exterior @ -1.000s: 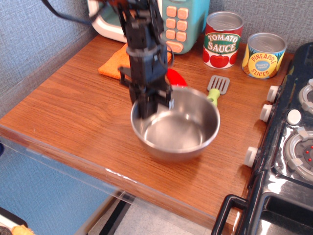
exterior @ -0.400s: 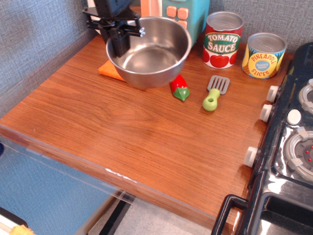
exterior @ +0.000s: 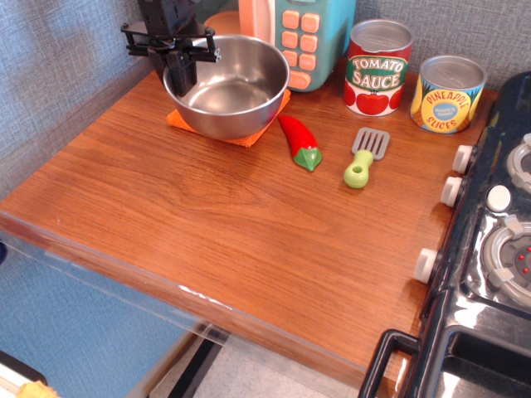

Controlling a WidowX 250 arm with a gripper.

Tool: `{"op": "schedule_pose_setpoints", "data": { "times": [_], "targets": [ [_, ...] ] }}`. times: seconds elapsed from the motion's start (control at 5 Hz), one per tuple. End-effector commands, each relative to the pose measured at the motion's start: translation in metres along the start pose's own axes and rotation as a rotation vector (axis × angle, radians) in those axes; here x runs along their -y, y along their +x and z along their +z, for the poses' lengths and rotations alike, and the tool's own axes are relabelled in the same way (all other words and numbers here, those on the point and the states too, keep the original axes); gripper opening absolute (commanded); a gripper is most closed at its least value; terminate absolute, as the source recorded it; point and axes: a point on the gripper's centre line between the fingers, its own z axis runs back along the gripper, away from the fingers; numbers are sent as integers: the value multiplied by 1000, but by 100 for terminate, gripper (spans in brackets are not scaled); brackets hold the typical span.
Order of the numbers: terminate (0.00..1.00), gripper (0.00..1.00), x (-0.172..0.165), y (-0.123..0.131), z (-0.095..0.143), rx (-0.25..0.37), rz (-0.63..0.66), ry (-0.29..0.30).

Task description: Place the bowl on the orange towel

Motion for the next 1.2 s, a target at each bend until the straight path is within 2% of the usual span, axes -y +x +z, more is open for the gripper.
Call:
{"op": "schedule_pose_setpoints", "data": {
  "times": [0.0, 0.2, 0.4, 0.6, 0.8, 1.0],
  "targets": [
    [0, 0, -25, 19, 10, 51, 84, 43],
    [0, 0, -28, 22, 3, 31, 92, 61],
    [0, 100, -27, 21, -2, 9, 103, 63],
    [0, 100, -24, 22, 2, 13, 87, 59],
    [0, 100, -18, 24, 13, 46, 67, 59],
    [0, 100, -8, 27, 42, 125, 27, 64]
  ]
}}
